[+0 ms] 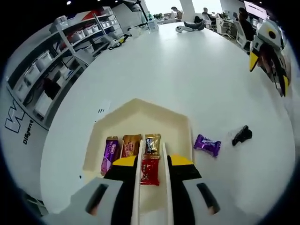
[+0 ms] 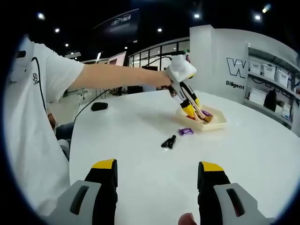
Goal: Place the target food into the container with the food tongs after gripping and lifting it, then release it inside without dropping or visibly crushing the food.
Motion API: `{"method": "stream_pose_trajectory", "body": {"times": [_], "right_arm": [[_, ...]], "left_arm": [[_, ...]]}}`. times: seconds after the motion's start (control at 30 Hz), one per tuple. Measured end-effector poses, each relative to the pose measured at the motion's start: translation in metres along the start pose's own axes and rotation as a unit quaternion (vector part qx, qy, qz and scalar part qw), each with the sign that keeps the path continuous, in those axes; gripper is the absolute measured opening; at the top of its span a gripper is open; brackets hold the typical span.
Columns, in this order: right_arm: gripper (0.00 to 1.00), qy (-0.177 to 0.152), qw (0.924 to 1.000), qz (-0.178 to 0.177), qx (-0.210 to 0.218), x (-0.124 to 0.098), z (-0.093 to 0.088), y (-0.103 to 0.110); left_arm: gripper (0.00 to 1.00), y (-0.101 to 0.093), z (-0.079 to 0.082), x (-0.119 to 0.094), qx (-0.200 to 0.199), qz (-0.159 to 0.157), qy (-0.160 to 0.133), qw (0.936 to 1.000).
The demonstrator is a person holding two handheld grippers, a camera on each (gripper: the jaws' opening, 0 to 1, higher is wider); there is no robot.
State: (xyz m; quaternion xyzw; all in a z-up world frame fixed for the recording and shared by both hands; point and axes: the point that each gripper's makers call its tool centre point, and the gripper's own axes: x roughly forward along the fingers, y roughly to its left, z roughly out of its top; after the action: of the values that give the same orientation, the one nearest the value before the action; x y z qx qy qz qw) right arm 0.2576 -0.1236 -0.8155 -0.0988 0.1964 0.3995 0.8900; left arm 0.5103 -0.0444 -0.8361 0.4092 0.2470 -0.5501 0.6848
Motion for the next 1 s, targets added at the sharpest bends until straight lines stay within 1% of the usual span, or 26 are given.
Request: {"method": "stream_pose_trajectory", "body": {"times": [0.17,0.63,0.77,0.9,1.0], "right_arm": [[0.67,0.000,1.0000,0.003,-0.001,0.002,0.001,0.002],[0.67,0.001,1.0000,0.006,-0.002,0.004,0.001,0.004],[0.67,0.001,1.0000,0.007,-0.003,0.005,0.002,0.005],[0.67,0.002,1.0000,0.007,-0.003,0.006,0.001,0.005],[0.67,0.003,1.0000,0.009,-0.003,0.007,0.001,0.006]], "left_arm": [[0.22,-0.003,-0.012,-0.006,0.010,0.002,0.013,0.9999],[0.22,0.002,-0.029,-0.019,0.005,0.010,0.016,0.9998],[0.22,0.003,-0.032,-0.023,0.004,0.014,0.015,0.9998],[0.22,0.004,-0.030,-0.028,0.002,0.017,0.006,0.9998],[0.22,0.004,-0.031,-0.030,0.001,0.019,0.009,0.9998]]}}
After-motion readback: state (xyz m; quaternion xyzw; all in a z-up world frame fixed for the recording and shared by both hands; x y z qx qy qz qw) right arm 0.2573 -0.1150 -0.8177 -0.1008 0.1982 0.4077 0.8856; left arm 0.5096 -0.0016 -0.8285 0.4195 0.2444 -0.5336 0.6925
